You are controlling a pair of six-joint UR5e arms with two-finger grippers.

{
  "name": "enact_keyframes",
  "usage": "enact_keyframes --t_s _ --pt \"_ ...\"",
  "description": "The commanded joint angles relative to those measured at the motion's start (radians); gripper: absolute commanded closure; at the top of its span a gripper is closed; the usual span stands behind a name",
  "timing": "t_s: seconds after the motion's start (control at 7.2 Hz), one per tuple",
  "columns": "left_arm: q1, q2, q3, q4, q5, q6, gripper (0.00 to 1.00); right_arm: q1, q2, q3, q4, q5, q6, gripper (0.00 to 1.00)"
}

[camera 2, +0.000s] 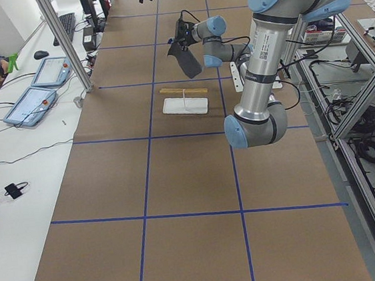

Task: Hang towel on rack

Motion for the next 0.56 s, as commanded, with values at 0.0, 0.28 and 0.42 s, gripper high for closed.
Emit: enact_keyframes --t_s 0.0,0.28,0.42 --pt "0.049 0.206 -0.119 -0.015 0.059 0.003 1.0 0.004 -0.028 0.0 0.002 0.002 -0.013 0.0" --pt "0.044 0.335 -0.065 -0.186 0.056 0.005 1.0 0.004 -0.031 0.0 0.002 0.001 -0.017 0.0" --pt "0.038 0.393 -0.052 -0.273 0.051 0.014 1.0 0.004 -0.031 0.0 0.002 0.001 -0.02 0.0"
